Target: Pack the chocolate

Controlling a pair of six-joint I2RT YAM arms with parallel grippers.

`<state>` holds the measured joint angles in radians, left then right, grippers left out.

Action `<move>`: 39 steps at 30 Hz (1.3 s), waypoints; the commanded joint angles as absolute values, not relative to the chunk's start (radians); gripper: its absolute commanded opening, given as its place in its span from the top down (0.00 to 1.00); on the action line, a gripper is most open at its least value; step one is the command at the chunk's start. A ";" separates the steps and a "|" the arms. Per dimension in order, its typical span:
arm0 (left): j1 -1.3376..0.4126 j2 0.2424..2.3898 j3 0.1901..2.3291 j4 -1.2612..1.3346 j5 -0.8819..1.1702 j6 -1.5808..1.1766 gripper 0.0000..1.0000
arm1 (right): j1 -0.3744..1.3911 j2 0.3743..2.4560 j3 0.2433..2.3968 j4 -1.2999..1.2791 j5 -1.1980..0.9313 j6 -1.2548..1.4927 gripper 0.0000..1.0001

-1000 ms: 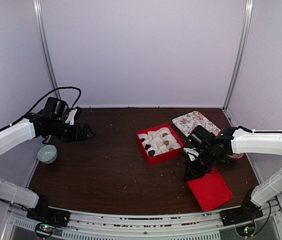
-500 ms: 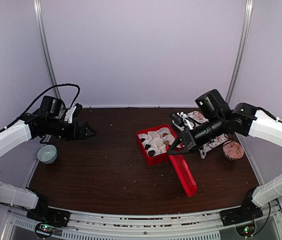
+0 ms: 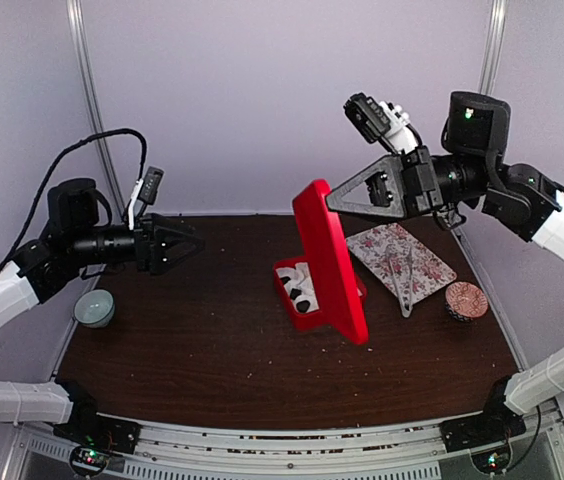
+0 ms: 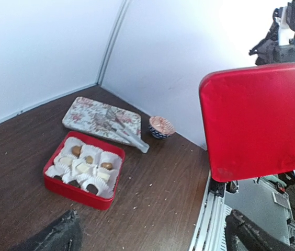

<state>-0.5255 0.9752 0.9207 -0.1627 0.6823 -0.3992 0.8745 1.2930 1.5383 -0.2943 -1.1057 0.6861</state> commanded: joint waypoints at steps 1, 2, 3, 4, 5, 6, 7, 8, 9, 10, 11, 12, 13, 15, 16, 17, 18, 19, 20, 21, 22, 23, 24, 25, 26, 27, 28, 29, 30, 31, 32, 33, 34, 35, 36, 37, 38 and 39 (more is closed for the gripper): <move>-0.602 0.988 0.922 0.029 0.733 -0.377 0.02 | 0.947 1.327 1.610 -0.072 -1.227 0.802 1.00; -0.619 0.999 0.921 0.054 0.745 -0.381 0.02 | 0.960 1.334 1.621 -0.037 -1.238 0.826 1.00; -0.633 1.006 0.921 0.083 0.757 -0.393 0.02 | 0.972 1.341 1.631 0.003 -1.248 0.854 1.00; -0.643 1.012 0.922 0.123 0.767 -0.412 0.02 | 0.982 1.351 1.645 0.039 -1.257 0.879 1.00; -0.651 1.016 0.922 0.165 0.776 -0.438 0.02 | 0.993 1.363 1.661 0.067 -1.267 0.905 1.00; -0.655 1.018 0.925 0.210 0.782 -0.465 0.02 | 1.006 1.375 1.682 0.087 -1.276 0.921 1.00; -0.661 1.021 0.934 0.235 0.783 -0.479 0.02 | 1.016 1.389 1.703 0.091 -1.282 0.928 1.00; -0.667 1.022 0.947 0.240 0.781 -0.481 0.02 | 1.030 1.402 1.726 0.093 -1.286 0.930 1.00; -0.674 1.026 0.964 0.239 0.784 -0.475 0.02 | 1.042 1.413 1.753 0.094 -1.293 0.932 1.00; -0.689 1.029 0.981 0.229 0.787 -0.463 0.02 | 1.051 1.424 1.769 0.094 -1.298 0.933 1.00; -0.702 1.033 0.997 0.215 0.793 -0.450 0.02 | 1.058 1.434 1.779 0.097 -1.302 0.934 1.00; -0.714 1.036 1.013 0.207 0.803 -0.437 0.02 | 1.061 1.441 1.784 0.106 -1.304 0.935 1.00; -0.726 1.039 1.022 0.206 0.816 -0.433 0.02 | 1.065 1.446 1.788 0.118 -1.311 0.946 1.00; -0.751 1.041 1.036 0.212 0.833 -0.434 0.03 | 1.067 1.458 1.793 0.153 -1.324 0.974 1.00; -0.761 1.040 1.040 0.220 0.836 -0.437 0.03 | 1.069 1.464 1.798 0.176 -1.332 0.992 1.00; -0.773 1.040 1.045 0.234 0.837 -0.440 0.03 | 1.070 1.472 1.803 0.197 -1.339 1.008 1.00; -0.783 1.043 1.051 0.241 0.833 -0.446 0.03 | 1.071 1.482 1.812 0.214 -1.345 1.026 1.00; -0.790 1.051 1.059 0.247 0.833 -0.456 0.03 | 1.073 1.492 1.822 0.229 -1.354 1.039 1.00; -0.798 1.061 1.070 0.255 0.848 -0.466 0.03 | 1.079 1.499 1.826 0.244 -1.361 1.052 1.00; -0.804 1.069 1.080 0.264 0.865 -0.476 0.04 | 1.082 1.506 1.826 0.265 -1.366 1.067 1.00; -0.811 1.076 1.088 0.273 0.878 -0.482 0.05 | 1.085 1.510 1.823 0.292 -1.371 1.079 1.00; -0.820 1.079 1.091 0.285 0.887 -0.486 0.06 | 1.087 1.515 1.818 0.308 -1.377 1.092 1.00; -0.829 1.081 1.095 0.296 0.894 -0.489 0.07 | 1.087 1.517 1.812 0.321 -1.384 1.100 1.00; -0.836 1.081 1.096 0.303 0.898 -0.488 0.08 | 1.087 1.520 1.808 0.327 -1.391 1.104 1.00; -0.843 1.080 1.099 0.307 0.901 -0.486 0.09 | 1.088 1.521 1.807 0.329 -1.397 1.106 1.00; -0.847 1.080 1.103 0.308 0.904 -0.483 0.11 | 1.088 1.524 1.807 0.332 -1.401 1.107 1.00; -0.852 1.080 1.109 0.308 0.909 -0.480 0.13 | 1.088 1.525 1.806 0.335 -1.406 1.110 1.00; -0.855 1.080 1.115 0.308 0.915 -0.478 0.17 | 1.088 1.527 1.806 0.338 -1.408 1.111 1.00; -0.856 1.081 1.125 0.308 0.919 -0.476 0.22 | 1.088 1.530 1.804 0.340 -1.410 1.112 1.00; -0.857 1.082 1.134 0.309 0.924 -0.478 0.27 | 1.089 1.533 1.802 0.341 -1.414 1.115 1.00; -0.857 1.083 1.143 0.311 0.928 -0.476 0.31 | 1.088 1.535 1.800 0.344 -1.417 1.118 1.00; -0.859 1.083 1.149 0.313 0.930 -0.476 0.35 | 1.086 1.538 1.796 0.347 -1.418 1.120 1.00; -0.859 1.085 1.155 0.313 0.932 -0.476 0.39 | 1.086 1.536 1.791 0.350 -1.417 1.123 1.00; -0.859 1.087 1.160 0.314 0.935 -0.478 0.42 | 1.084 1.536 1.785 0.350 -1.416 1.125 1.00; -0.859 1.088 1.166 0.314 0.939 -0.479 0.45 | 1.078 1.536 1.779 0.350 -1.413 1.126 1.00; -0.859 1.091 1.175 0.314 0.943 -0.481 0.48 | 1.066 1.535 1.774 0.351 -1.408 1.128 1.00; -0.859 1.093 1.181 0.313 0.949 -0.483 0.50 | 1.058 1.531 1.768 0.350 -1.402 1.127 1.00; -0.859 1.096 1.184 0.314 0.955 -0.485 0.53 | 1.047 1.526 1.762 0.350 -1.399 1.128 1.00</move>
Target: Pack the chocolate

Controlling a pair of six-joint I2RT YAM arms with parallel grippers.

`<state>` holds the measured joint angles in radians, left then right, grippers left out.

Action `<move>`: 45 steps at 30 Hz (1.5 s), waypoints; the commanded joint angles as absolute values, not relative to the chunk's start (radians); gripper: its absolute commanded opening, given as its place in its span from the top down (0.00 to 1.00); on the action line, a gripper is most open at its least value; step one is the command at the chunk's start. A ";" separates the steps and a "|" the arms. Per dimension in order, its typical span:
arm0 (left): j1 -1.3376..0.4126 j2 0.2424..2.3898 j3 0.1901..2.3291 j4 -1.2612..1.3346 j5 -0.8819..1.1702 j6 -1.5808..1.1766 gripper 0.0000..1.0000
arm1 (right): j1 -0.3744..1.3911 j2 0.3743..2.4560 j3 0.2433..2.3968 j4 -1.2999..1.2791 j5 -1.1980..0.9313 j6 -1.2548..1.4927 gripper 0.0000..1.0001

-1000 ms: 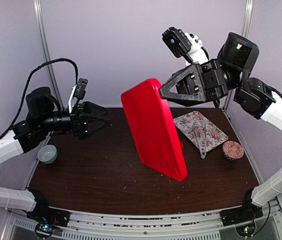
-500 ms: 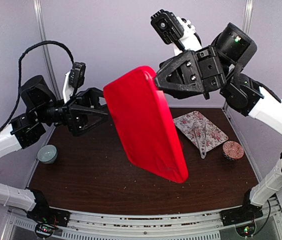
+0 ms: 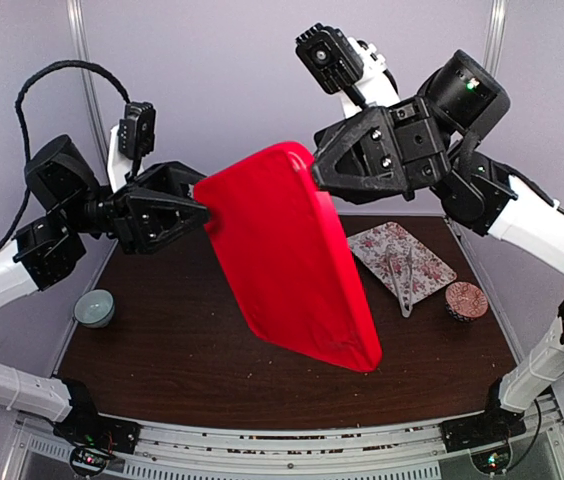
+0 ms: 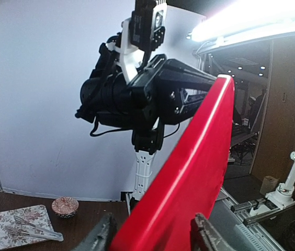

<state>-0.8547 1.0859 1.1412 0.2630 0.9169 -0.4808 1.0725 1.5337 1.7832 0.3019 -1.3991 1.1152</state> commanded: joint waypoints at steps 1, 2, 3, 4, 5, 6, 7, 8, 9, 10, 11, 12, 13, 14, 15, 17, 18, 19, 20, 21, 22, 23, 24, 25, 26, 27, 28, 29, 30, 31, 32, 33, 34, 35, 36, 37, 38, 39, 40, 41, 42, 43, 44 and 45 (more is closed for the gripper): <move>-0.859 1.099 1.188 0.314 0.960 -0.487 0.55 | 1.041 1.524 1.759 0.348 -1.398 1.128 1.00; -0.861 1.102 1.192 0.315 0.967 -0.490 0.57 | 1.037 1.522 1.757 0.345 -1.397 1.126 1.00; -0.861 1.106 1.195 0.315 0.972 -0.492 0.59 | 1.033 1.519 1.749 0.342 -1.396 1.122 1.00; -0.863 1.109 1.198 0.315 0.977 -0.493 0.62 | 1.028 1.514 1.740 0.342 -1.393 1.121 1.00; -0.867 1.113 1.202 0.315 0.982 -0.494 0.64 | 1.023 1.509 1.730 0.341 -1.391 1.118 1.00; -0.872 1.118 1.207 0.313 0.986 -0.494 0.67 | 1.017 1.505 1.720 0.340 -1.388 1.116 1.00; -0.877 1.121 1.212 0.308 0.989 -0.491 0.69 | 1.012 1.500 1.712 0.337 -1.382 1.109 1.00; -0.880 1.126 1.216 0.298 0.991 -0.486 0.70 | 1.008 1.494 1.708 0.329 -1.380 1.100 1.00; -0.883 1.129 1.221 0.290 0.992 -0.481 0.71 | 1.005 1.491 1.710 0.309 -1.378 1.088 1.00; -0.883 1.133 1.223 0.283 0.995 -0.478 0.71 | 1.003 1.488 1.712 0.283 -1.378 1.067 1.00; -0.883 1.137 1.226 0.276 1.000 -0.475 0.72 | 1.002 1.485 1.715 0.258 -1.378 1.048 1.00; -0.884 1.140 1.229 0.265 1.003 -0.471 0.72 | 1.001 1.481 1.716 0.238 -1.378 1.030 1.00; -0.884 1.146 1.234 0.248 1.007 -0.463 0.74 | 0.999 1.478 1.718 0.224 -1.380 1.017 1.00; -0.885 1.150 1.243 0.226 1.012 -0.454 0.76 | 0.998 1.475 1.717 0.219 -1.380 1.014 1.00; -0.885 1.154 1.251 0.203 1.015 -0.445 0.79 | 0.996 1.471 1.715 0.211 -1.380 1.007 1.00; -0.885 1.153 1.262 0.166 1.011 -0.425 0.83 | 0.989 1.460 1.709 0.175 -1.377 0.978 1.00; -0.885 1.145 1.265 0.152 1.005 -0.415 0.83 | 0.981 1.453 1.706 0.140 -1.372 0.953 1.00; -0.885 1.138 1.267 0.142 0.997 -0.411 0.85 | 0.970 1.445 1.700 0.101 -1.365 0.922 1.00; -0.885 1.131 1.272 0.123 0.989 -0.407 0.86 | 0.958 1.436 1.695 0.049 -1.352 0.885 1.00; -0.885 1.126 1.278 0.102 0.979 -0.398 0.87 | 0.942 1.424 1.686 -0.010 -1.337 0.845 0.98; -0.885 1.120 1.284 0.083 0.969 -0.389 0.88 | 0.924 1.414 1.679 -0.084 -1.323 0.808 0.95; -0.885 1.116 1.288 0.073 0.958 -0.384 0.89 | 0.903 1.404 1.674 -0.148 -1.301 0.766 0.91; -0.884 1.110 1.291 0.064 0.946 -0.382 0.90 | 0.881 1.392 1.668 -0.220 -1.277 0.722 0.88; -0.882 1.107 1.293 0.055 0.932 -0.381 0.92 | 0.858 1.382 1.660 -0.282 -1.254 0.674 0.83; -0.881 1.103 1.294 0.047 0.920 -0.379 0.92 | 0.830 1.369 1.647 -0.351 -1.226 0.628 0.75; -0.879 1.100 1.295 0.039 0.907 -0.380 0.92 | 0.800 1.354 1.629 -0.393 -1.197 0.592 0.71; -0.872 1.099 1.295 0.035 0.899 -0.383 0.93 | 0.768 1.338 1.597 -0.403 -1.178 0.584 0.70; -0.862 1.100 1.294 0.034 0.892 -0.392 0.94 | 0.728 1.320 1.564 -0.410 -1.157 0.585 0.67; -0.851 1.101 1.291 0.032 0.883 -0.401 0.95 | 0.683 1.305 1.536 -0.422 -1.119 0.585 0.62; -0.841 1.102 1.290 0.028 0.874 -0.408 0.96 | 0.631 1.288 1.499 -0.421 -1.078 0.593 0.58; -0.828 1.104 1.288 0.027 0.868 -0.420 0.96 | 0.578 1.274 1.466 -0.415 -1.056 0.607 0.55; -0.812 1.105 1.283 0.030 0.857 -0.433 0.96 | 0.527 1.263 1.435 -0.425 -1.015 0.616 0.46; -0.793 1.104 1.275 0.035 0.844 -0.450 0.96 | 0.479 1.261 1.409 -0.449 -0.972 0.611 0.41; -0.765 1.102 1.263 0.048 0.832 -0.473 0.96 | 0.437 1.269 1.391 -0.480 -0.932 0.592 0.39; -0.740 1.099 1.247 0.071 0.825 -0.502 0.96 | 0.401 1.281 1.380 -0.528 -0.883 0.560 0.38; -0.717 1.095 1.229 0.085 0.811 -0.522 0.96 | 0.376 1.299 1.374 -0.572 -0.832 0.524 0.36; -0.694 1.092 1.215 0.088 0.787 -0.536 0.96 | 0.359 1.325 1.376 -0.618 -0.774 0.486 0.35; -0.675 1.090 1.198 0.088 0.763 -0.547 0.96 | 0.350 1.359 1.386 -0.667 -0.731 0.454 0.34; -0.657 1.091 1.185 0.089 0.744 -0.554 0.96 | 0.348 1.398 1.402 -0.694 -0.698 0.420 0.34; -0.640 1.092 1.173 0.090 0.723 -0.567 0.96 | 0.348 1.437 1.419 -0.713 -0.663 0.399 0.33; -0.623 1.095 1.157 0.104 0.712 -0.585 0.96 | 0.348 1.477 1.430 -0.717 -0.637 0.389 0.33; -0.605 1.100 1.139 0.131 0.706 -0.613 0.95 | 0.348 1.515 1.444 -0.718 -0.621 0.378 0.32; -0.589 1.107 1.126 0.158 0.695 -0.644 0.95 | 0.348 1.558 1.462 -0.725 -0.601 0.367 0.32; -0.576 1.115 1.119 0.162 0.676 -0.657 0.95 | 0.349 1.596 1.480 -0.739 -0.573 0.350 0.32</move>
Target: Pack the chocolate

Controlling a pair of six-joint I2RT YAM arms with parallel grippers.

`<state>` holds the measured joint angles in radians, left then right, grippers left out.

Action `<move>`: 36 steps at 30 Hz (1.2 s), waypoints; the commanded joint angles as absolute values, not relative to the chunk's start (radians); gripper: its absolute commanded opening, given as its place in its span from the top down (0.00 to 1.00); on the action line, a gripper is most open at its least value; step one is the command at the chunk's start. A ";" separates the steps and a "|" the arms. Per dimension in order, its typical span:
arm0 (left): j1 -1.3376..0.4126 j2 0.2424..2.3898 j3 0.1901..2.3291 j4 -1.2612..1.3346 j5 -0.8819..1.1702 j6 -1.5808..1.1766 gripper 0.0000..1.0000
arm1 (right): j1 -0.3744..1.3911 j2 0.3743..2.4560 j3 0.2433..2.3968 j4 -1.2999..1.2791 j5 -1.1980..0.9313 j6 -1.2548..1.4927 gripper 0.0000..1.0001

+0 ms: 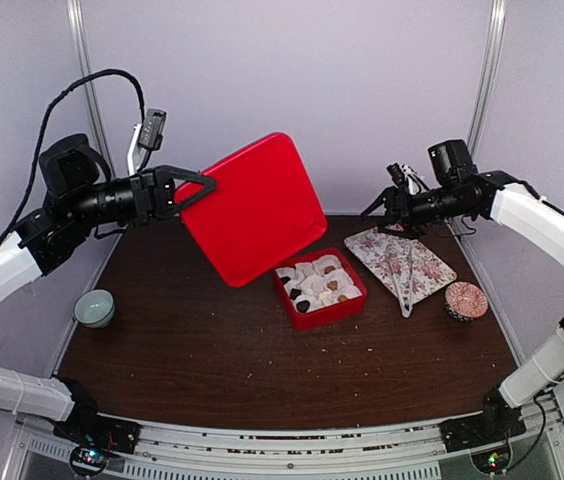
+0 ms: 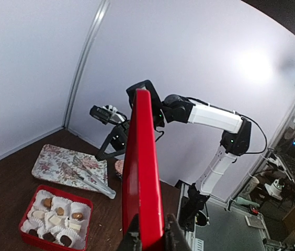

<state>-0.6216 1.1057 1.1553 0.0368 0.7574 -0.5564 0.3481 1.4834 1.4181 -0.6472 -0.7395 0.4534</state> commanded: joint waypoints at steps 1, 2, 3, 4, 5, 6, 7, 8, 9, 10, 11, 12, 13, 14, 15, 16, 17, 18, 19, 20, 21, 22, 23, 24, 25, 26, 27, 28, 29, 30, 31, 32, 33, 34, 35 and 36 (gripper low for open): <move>-0.567 1.122 1.113 0.162 0.661 -0.664 0.95 | 0.347 1.636 1.503 -0.753 -0.550 0.330 0.31; -0.557 1.130 1.110 0.161 0.647 -0.669 0.95 | 0.348 1.674 1.529 -0.767 -0.516 0.313 0.29; -0.552 1.140 1.107 0.159 0.632 -0.670 0.94 | 0.349 1.706 1.550 -0.774 -0.496 0.298 0.28; -0.548 1.148 1.104 0.158 0.621 -0.674 0.94 | 0.348 1.740 1.569 -0.775 -0.484 0.290 0.28; -0.544 1.155 1.102 0.158 0.614 -0.677 0.94 | 0.348 1.772 1.592 -0.777 -0.475 0.286 0.27; -0.540 1.160 1.097 0.159 0.606 -0.682 0.94 | 0.347 1.809 1.619 -0.785 -0.473 0.277 0.26; -0.536 1.164 1.090 0.160 0.600 -0.685 0.94 | 0.347 1.856 1.649 -0.793 -0.473 0.270 0.26; -0.530 1.166 1.080 0.163 0.592 -0.691 0.94 | 0.347 1.888 1.674 -0.796 -0.473 0.270 0.25; -0.523 1.167 1.070 0.168 0.583 -0.697 0.94 | 0.348 1.922 1.701 -0.794 -0.475 0.271 0.24; -0.516 1.167 1.060 0.170 0.572 -0.702 0.94 | 0.348 1.958 1.727 -0.792 -0.480 0.273 0.24; -0.505 1.167 1.046 0.178 0.558 -0.716 0.94 | 0.348 1.989 1.764 -0.793 -0.491 0.278 0.23; -0.494 1.165 1.032 0.187 0.547 -0.730 0.94 | 0.347 2.022 1.791 -0.791 -0.505 0.283 0.22; -0.482 1.164 1.016 0.200 0.536 -0.742 0.93 | 0.348 2.051 1.814 -0.784 -0.523 0.291 0.22; -0.470 1.162 1.002 0.211 0.526 -0.755 0.93 | 0.348 2.076 1.835 -0.776 -0.538 0.301 0.20; -0.459 1.159 0.989 0.218 0.515 -0.768 0.93 | 0.348 2.098 1.853 -0.764 -0.547 0.312 0.20; -0.447 1.156 0.976 0.222 0.504 -0.774 0.93 | 0.348 2.115 1.862 -0.746 -0.551 0.327 0.20; -0.439 1.154 0.964 0.225 0.492 -0.780 0.93 | 0.348 2.132 1.870 -0.726 -0.553 0.341 0.20; -0.432 1.152 0.951 0.229 0.479 -0.785 0.93 | 0.348 2.147 1.872 -0.707 -0.567 0.358 0.20; -0.426 1.147 0.941 0.231 0.466 -0.789 0.93 | 0.348 2.163 1.872 -0.689 -0.581 0.375 0.20; -0.421 1.145 0.927 0.238 0.454 -0.795 0.93 | 0.348 2.183 1.872 -0.676 -0.590 0.384 0.20; -0.413 1.143 0.914 0.245 0.442 -0.803 0.93 | 0.348 2.194 1.867 -0.667 -0.594 0.393 0.20; -0.407 1.143 0.900 0.260 0.434 -0.816 0.93 | 0.350 2.200 1.857 -0.655 -0.598 0.401 0.20; -0.399 1.143 0.884 0.278 0.430 -0.828 0.93 | 0.355 2.198 1.835 -0.638 -0.604 0.407 0.20; -0.394 1.144 0.875 0.290 0.423 -0.836 0.93 | 0.358 2.195 1.818 -0.624 -0.611 0.416 0.20; -0.389 1.146 0.871 0.299 0.419 -0.842 0.92 | 0.362 2.190 1.801 -0.610 -0.619 0.423 0.20; -0.387 1.151 0.870 0.305 0.415 -0.843 0.92 | 0.365 2.185 1.782 -0.596 -0.627 0.431 0.21; -0.386 1.157 0.871 0.310 0.414 -0.844 0.92 | 0.369 2.179 1.764 -0.577 -0.639 0.443 0.22; -0.384 1.163 0.872 0.316 0.412 -0.844 0.92 | 0.375 2.172 1.743 -0.553 -0.655 0.456 0.22; -0.384 1.169 0.873 0.323 0.410 -0.847 0.92 | 0.381 2.169 1.727 -0.533 -0.670 0.467 0.23; -0.383 1.176 0.871 0.333 0.408 -0.852 0.92 | 0.389 2.166 1.717 -0.522 -0.684 0.475 0.24; -0.382 1.183 0.871 0.346 0.408 -0.858 0.92 | 0.397 2.165 1.708 -0.512 -0.701 0.481 0.24; -0.380 1.189 0.870 0.353 0.407 -0.863 0.92 | 0.406 2.164 1.700 -0.500 -0.721 0.492 0.25; -0.380 1.195 0.869 0.363 0.406 -0.868 0.92 | 0.417 2.162 1.689 -0.483 -0.736 0.503 0.25; -0.378 1.200 0.866 0.373 0.405 -0.874 0.92 | 0.427 2.157 1.678 -0.466 -0.750 0.516 0.25; -0.379 1.205 0.865 0.381 0.405 -0.880 0.92 | 0.439 2.152 1.661 -0.440 -0.763 0.532 0.25; -0.378 1.209 0.864 0.388 0.403 -0.885 0.92 | 0.450 2.144 1.645 -0.413 -0.778 0.552 0.26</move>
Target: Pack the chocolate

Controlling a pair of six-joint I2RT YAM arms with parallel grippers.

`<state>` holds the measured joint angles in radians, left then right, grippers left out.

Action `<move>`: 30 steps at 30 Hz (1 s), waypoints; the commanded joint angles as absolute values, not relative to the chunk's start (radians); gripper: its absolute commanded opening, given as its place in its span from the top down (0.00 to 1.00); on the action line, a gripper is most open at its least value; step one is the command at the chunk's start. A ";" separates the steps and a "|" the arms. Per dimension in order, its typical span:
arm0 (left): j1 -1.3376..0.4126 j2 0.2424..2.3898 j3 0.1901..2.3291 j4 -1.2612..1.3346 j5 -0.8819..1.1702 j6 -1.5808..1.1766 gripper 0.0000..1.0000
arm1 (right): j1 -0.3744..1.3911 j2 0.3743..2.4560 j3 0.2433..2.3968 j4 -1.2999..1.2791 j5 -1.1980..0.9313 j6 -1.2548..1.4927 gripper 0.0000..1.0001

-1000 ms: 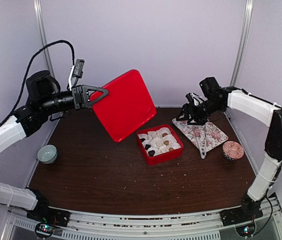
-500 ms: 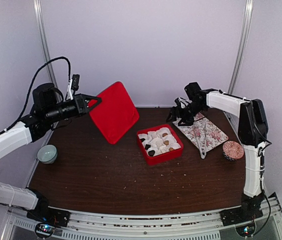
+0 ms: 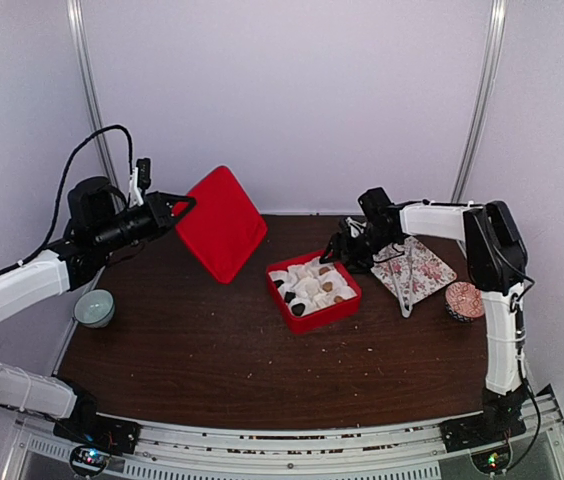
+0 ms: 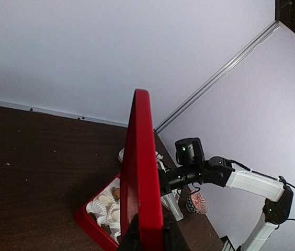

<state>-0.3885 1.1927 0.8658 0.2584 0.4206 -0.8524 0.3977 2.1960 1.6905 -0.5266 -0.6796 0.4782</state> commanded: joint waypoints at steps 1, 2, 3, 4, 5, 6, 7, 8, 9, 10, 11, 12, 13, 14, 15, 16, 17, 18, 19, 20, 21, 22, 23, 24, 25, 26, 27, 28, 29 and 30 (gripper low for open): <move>-0.378 1.214 0.862 0.397 0.402 -0.890 0.92 | 0.462 2.139 1.625 -0.384 -0.794 0.572 0.26; -0.378 1.217 0.859 0.412 0.401 -0.896 0.92 | 0.474 2.132 1.605 -0.351 -0.809 0.594 0.26; -0.378 1.221 0.855 0.423 0.398 -0.902 0.92 | 0.487 2.124 1.584 -0.317 -0.822 0.621 0.26; -0.378 1.225 0.851 0.432 0.394 -0.910 0.92 | 0.501 2.114 1.564 -0.285 -0.833 0.646 0.26; -0.378 1.228 0.848 0.441 0.390 -0.915 0.92 | 0.515 2.105 1.545 -0.253 -0.849 0.674 0.26; -0.377 1.232 0.844 0.453 0.389 -0.923 0.91 | 0.535 2.091 1.517 -0.196 -0.861 0.724 0.26; -0.379 1.235 0.838 0.468 0.387 -0.932 0.91 | 0.552 2.072 1.486 -0.143 -0.870 0.759 0.26; -0.378 1.238 0.832 0.480 0.386 -0.940 0.91 | 0.567 2.055 1.456 -0.105 -0.878 0.793 0.25; -0.377 1.241 0.827 0.492 0.384 -0.946 0.91 | 0.582 2.034 1.423 -0.060 -0.885 0.829 0.25; -0.378 1.242 0.819 0.503 0.384 -0.952 0.91 | 0.598 2.013 1.372 0.001 -0.896 0.875 0.25; -0.378 1.241 0.815 0.509 0.381 -0.959 0.91 | 0.604 1.989 1.331 0.073 -0.906 0.932 0.24; -0.378 1.239 0.810 0.513 0.378 -0.962 0.91 | 0.614 1.964 1.288 0.149 -0.921 0.979 0.24; -0.378 1.236 0.805 0.519 0.375 -0.966 0.91 | 0.620 1.941 1.254 0.204 -0.925 1.014 0.24; -0.378 1.232 0.798 0.528 0.374 -0.973 0.91 | 0.622 1.912 1.222 0.265 -0.919 1.045 0.24; -0.379 1.229 0.789 0.543 0.371 -0.983 0.91 | 0.623 1.885 1.195 0.329 -0.906 1.072 0.24; -0.379 1.227 0.779 0.563 0.369 -0.996 0.91 | 0.623 1.858 1.183 0.369 -0.892 1.099 0.23; -0.378 1.226 0.767 0.592 0.365 -1.014 0.91 | 0.624 1.854 1.191 0.394 -0.889 1.121 0.23; -0.379 1.225 0.754 0.619 0.362 -1.034 0.91 | 0.628 1.856 1.200 0.429 -0.884 1.152 0.23; -0.379 1.226 0.745 0.649 0.359 -1.057 0.91 | 0.635 1.863 1.213 0.481 -0.874 1.190 0.23; -0.381 1.226 0.736 0.674 0.355 -1.074 0.91 | 0.644 1.872 1.227 0.538 -0.863 1.228 0.23; -0.383 1.226 0.730 0.690 0.353 -1.086 0.91 | 0.652 1.888 1.239 0.606 -0.852 1.277 0.23; -0.388 1.222 0.727 0.699 0.351 -1.090 0.90 | 0.661 1.908 1.254 0.668 -0.840 1.319 0.23; -0.393 1.214 0.725 0.699 0.345 -1.091 0.90 | 0.669 1.928 1.270 0.713 -0.830 1.358 0.23; -0.396 1.207 0.724 0.692 0.340 -1.090 0.90 | 0.676 1.948 1.284 0.766 -0.817 1.395 0.23; -0.401 1.197 0.722 0.685 0.333 -1.087 0.90 | 0.684 1.970 1.303 0.795 -0.808 1.419 0.23; -0.405 1.186 0.717 0.683 0.325 -1.087 0.89 | 0.693 1.987 1.320 0.807 -0.800 1.438 0.23; -0.408 1.175 0.710 0.683 0.317 -1.087 0.89 | 0.703 2.004 1.336 0.833 -0.791 1.453 0.23; -0.409 1.163 0.702 0.682 0.306 -1.087 0.89 | 0.713 2.019 1.349 0.844 -0.782 1.469 0.23; -0.412 1.152 0.694 0.679 0.296 -1.088 0.89 | 0.725 2.034 1.364 0.856 -0.777 1.482 0.23; -0.413 1.140 0.687 0.674 0.285 -1.088 0.89 | 0.736 2.047 1.377 0.872 -0.770 1.495 0.23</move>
<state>-0.4023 1.2037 0.7105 0.5774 0.3351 -1.0725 0.6956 1.9888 1.3281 0.7197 -0.8200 1.3777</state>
